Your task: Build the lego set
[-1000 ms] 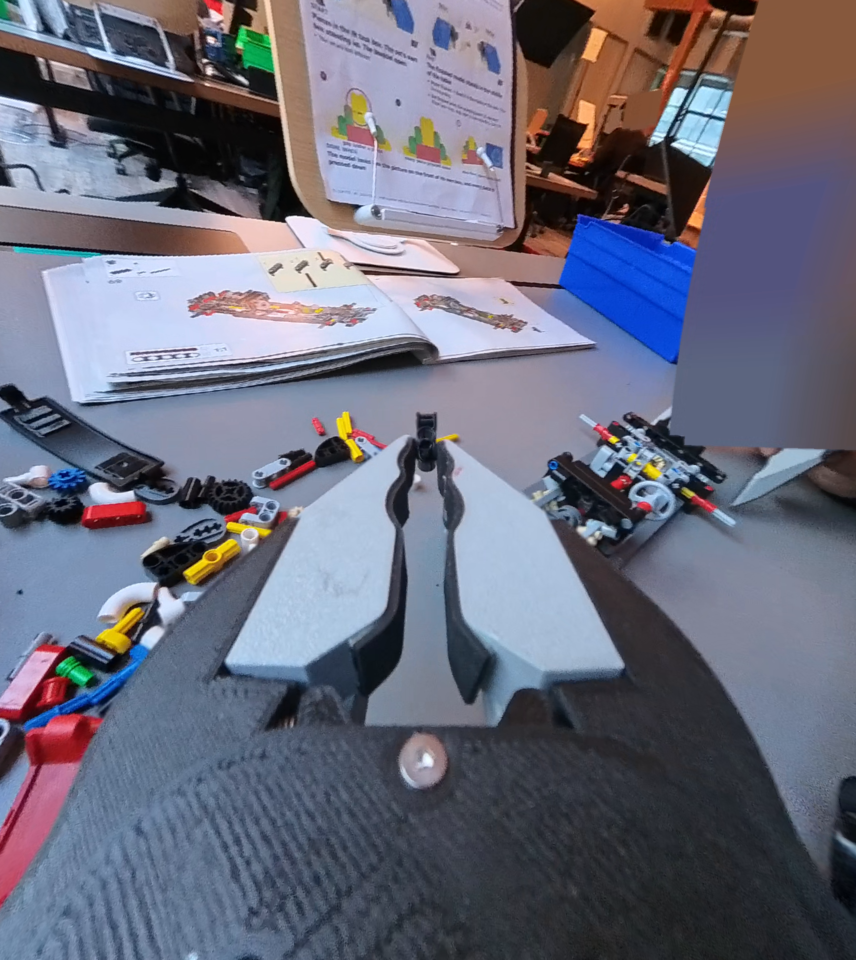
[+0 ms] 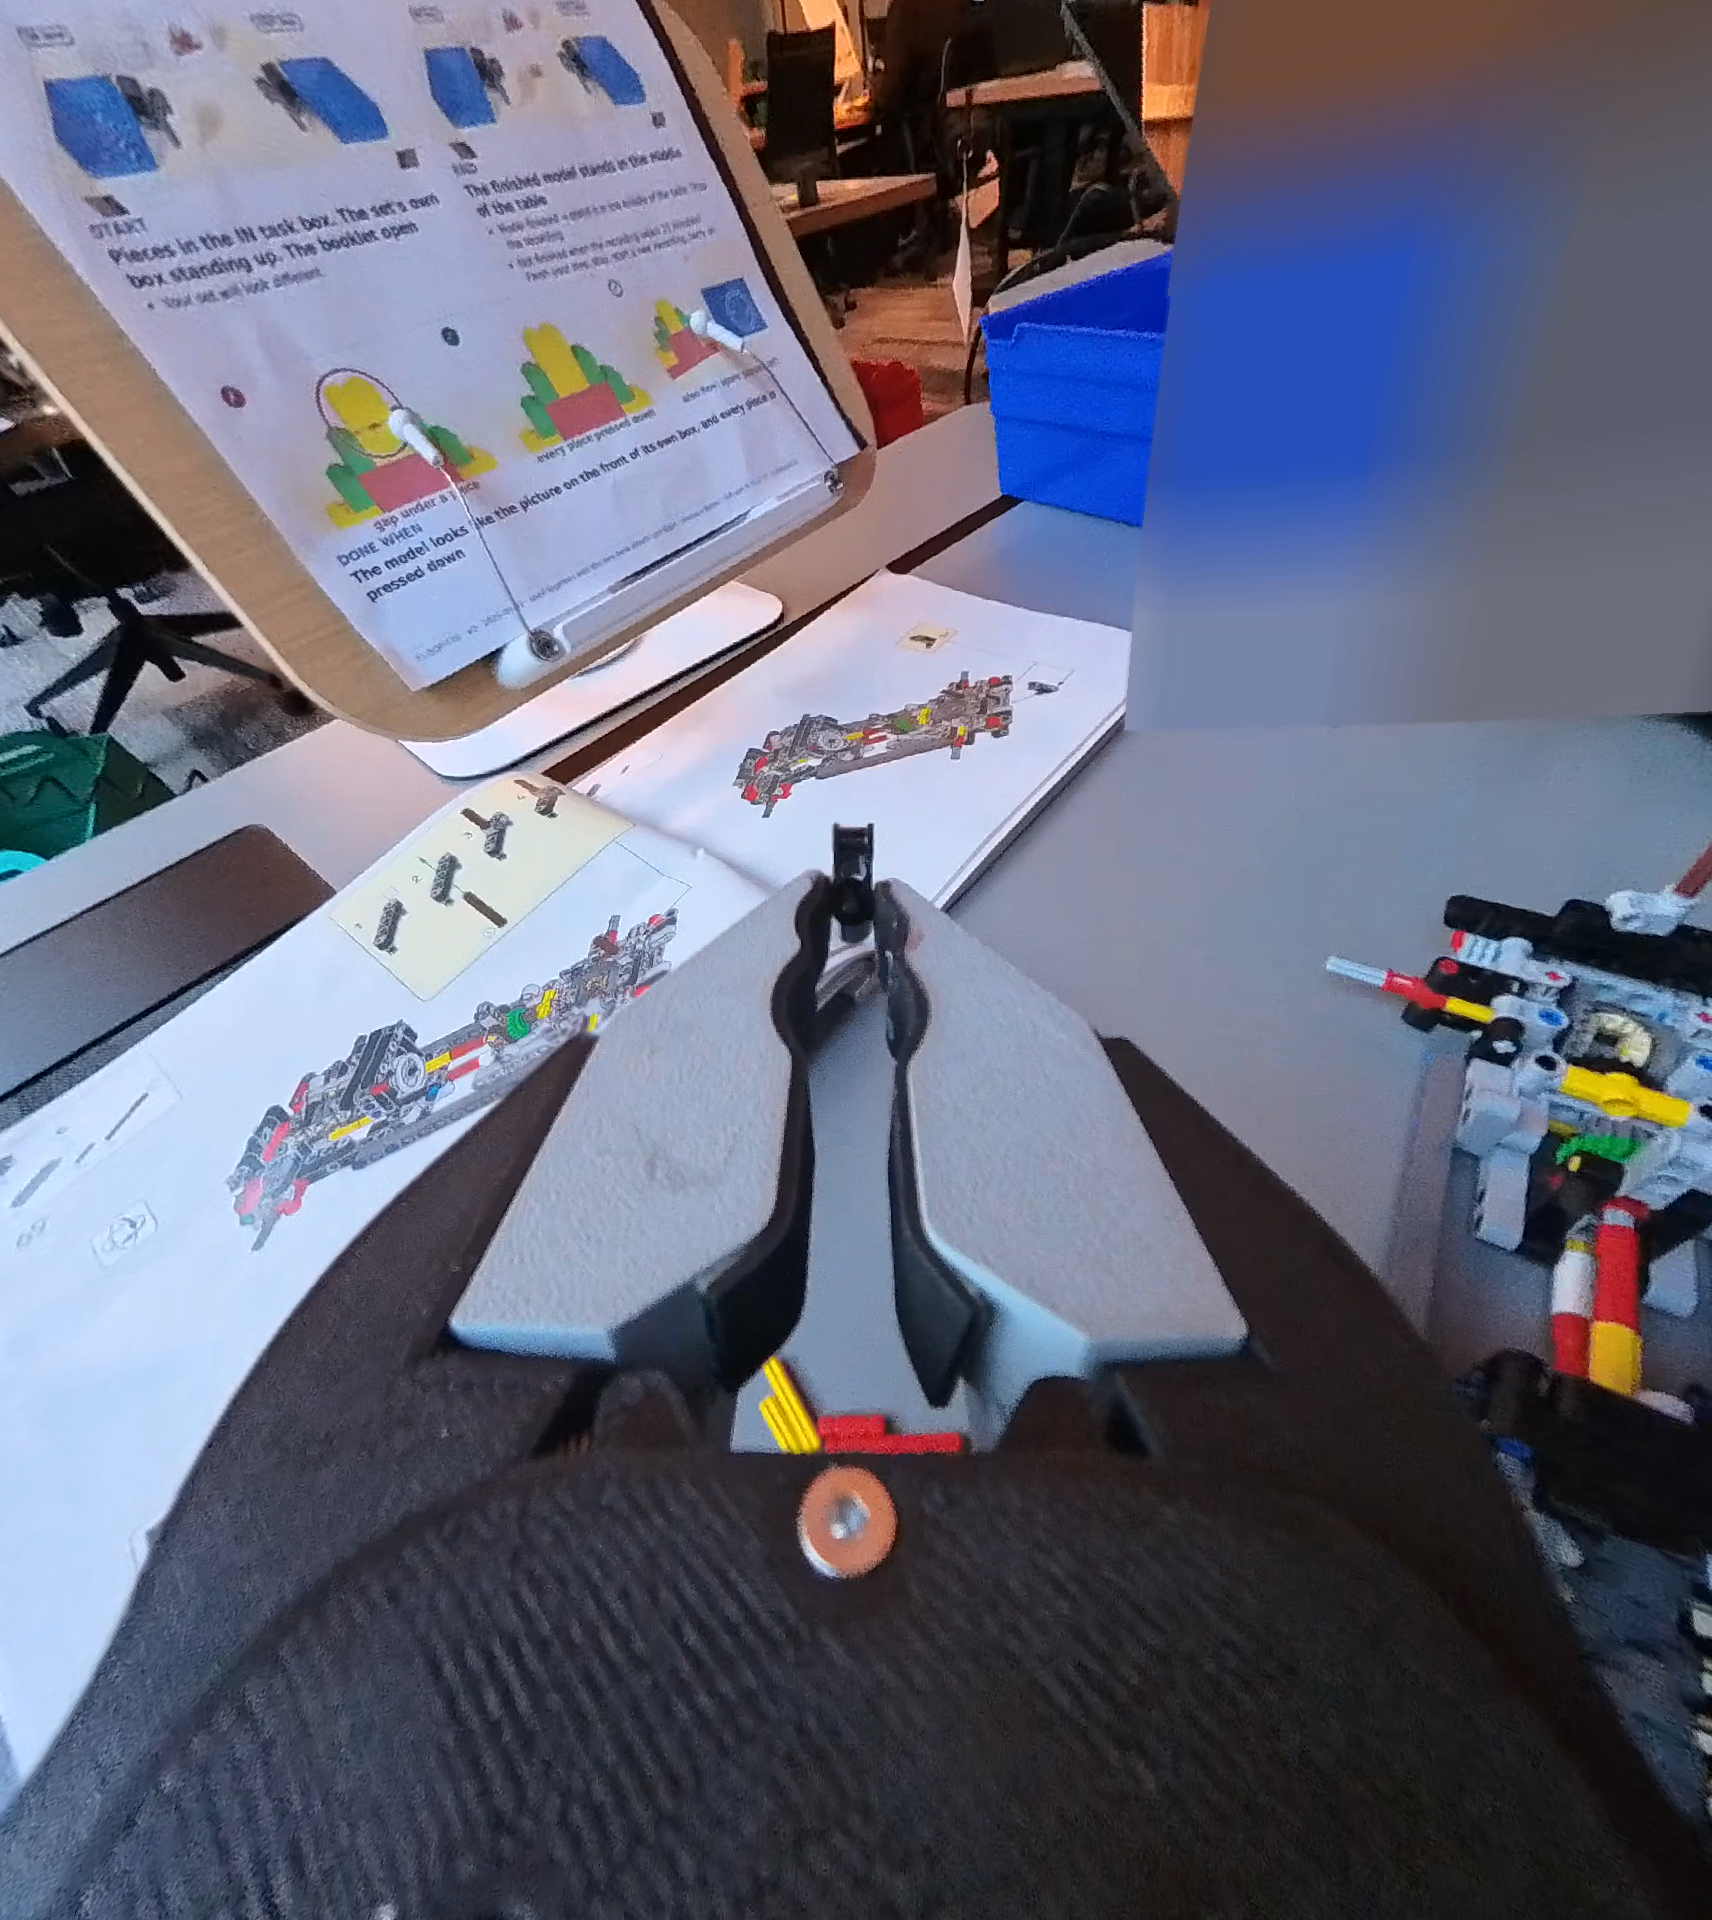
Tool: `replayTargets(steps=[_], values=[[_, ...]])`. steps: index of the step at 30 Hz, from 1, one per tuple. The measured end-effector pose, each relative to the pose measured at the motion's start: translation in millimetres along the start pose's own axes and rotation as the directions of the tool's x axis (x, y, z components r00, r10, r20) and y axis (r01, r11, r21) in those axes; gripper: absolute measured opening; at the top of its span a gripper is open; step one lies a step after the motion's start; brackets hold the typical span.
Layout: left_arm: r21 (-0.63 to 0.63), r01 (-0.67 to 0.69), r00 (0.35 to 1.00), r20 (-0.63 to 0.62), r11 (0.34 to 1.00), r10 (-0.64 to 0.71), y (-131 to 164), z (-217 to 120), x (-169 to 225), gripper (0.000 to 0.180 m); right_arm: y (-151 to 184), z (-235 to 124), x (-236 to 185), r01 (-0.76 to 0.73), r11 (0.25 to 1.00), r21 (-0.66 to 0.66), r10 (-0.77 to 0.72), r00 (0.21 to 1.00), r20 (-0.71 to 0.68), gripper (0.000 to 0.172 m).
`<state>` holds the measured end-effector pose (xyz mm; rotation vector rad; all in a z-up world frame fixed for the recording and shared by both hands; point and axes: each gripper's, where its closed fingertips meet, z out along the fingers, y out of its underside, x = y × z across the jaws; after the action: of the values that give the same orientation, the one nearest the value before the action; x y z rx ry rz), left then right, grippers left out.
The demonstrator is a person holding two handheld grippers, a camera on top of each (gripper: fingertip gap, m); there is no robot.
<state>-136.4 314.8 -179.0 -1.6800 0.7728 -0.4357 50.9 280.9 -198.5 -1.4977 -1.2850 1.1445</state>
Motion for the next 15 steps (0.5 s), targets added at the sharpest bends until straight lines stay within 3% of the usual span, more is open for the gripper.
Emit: replayTargets(steps=[15], values=[[0.019, 0.097, 0.995, -0.029, 0.995, -0.096, 5, 2, 1, 0.005, 4, 0, 2, -0.06, 0.998, 0.0, 0.06, 0.997, 0.041, 0.078]])
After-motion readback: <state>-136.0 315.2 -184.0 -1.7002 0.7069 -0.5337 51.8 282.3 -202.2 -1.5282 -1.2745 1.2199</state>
